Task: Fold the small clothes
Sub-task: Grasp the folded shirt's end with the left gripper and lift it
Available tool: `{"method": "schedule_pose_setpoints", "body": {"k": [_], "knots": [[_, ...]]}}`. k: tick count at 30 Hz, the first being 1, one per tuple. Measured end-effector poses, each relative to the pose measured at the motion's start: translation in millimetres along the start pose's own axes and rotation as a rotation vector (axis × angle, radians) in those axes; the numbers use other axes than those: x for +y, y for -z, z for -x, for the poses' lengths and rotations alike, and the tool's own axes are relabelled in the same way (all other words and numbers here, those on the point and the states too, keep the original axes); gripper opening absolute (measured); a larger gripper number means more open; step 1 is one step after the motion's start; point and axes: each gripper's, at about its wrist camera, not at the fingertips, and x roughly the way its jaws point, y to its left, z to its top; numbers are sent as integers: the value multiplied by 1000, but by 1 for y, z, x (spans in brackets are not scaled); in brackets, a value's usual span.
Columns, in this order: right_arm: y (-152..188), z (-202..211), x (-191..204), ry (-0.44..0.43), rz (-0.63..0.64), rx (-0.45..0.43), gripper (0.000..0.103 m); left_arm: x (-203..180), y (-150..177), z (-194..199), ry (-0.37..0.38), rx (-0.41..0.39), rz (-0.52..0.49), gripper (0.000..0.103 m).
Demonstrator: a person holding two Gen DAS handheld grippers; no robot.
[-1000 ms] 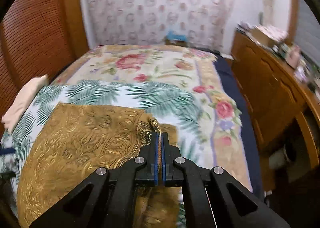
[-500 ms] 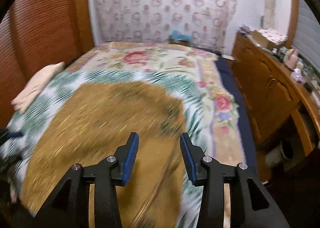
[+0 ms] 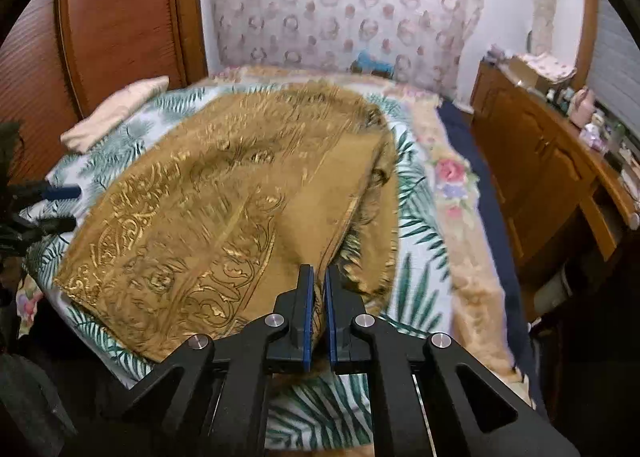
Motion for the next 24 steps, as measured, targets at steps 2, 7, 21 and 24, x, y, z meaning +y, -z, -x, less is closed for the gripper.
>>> {"method": "schedule_pose_setpoints", "body": {"k": [2, 7, 21, 24], "knots": [[6, 2, -2, 25, -31, -29, 5, -3, 2, -2, 12, 8, -4, 77], [19, -9, -4, -14, -112, -25, 5, -11, 7, 1, 74, 5, -17, 64], [20, -2, 16, 4, -76, -80, 57, -38, 15, 6, 182, 8, -56, 9], [20, 2, 26, -50, -64, -87, 59, -44, -5, 23, 196, -62, -79, 7]]}}
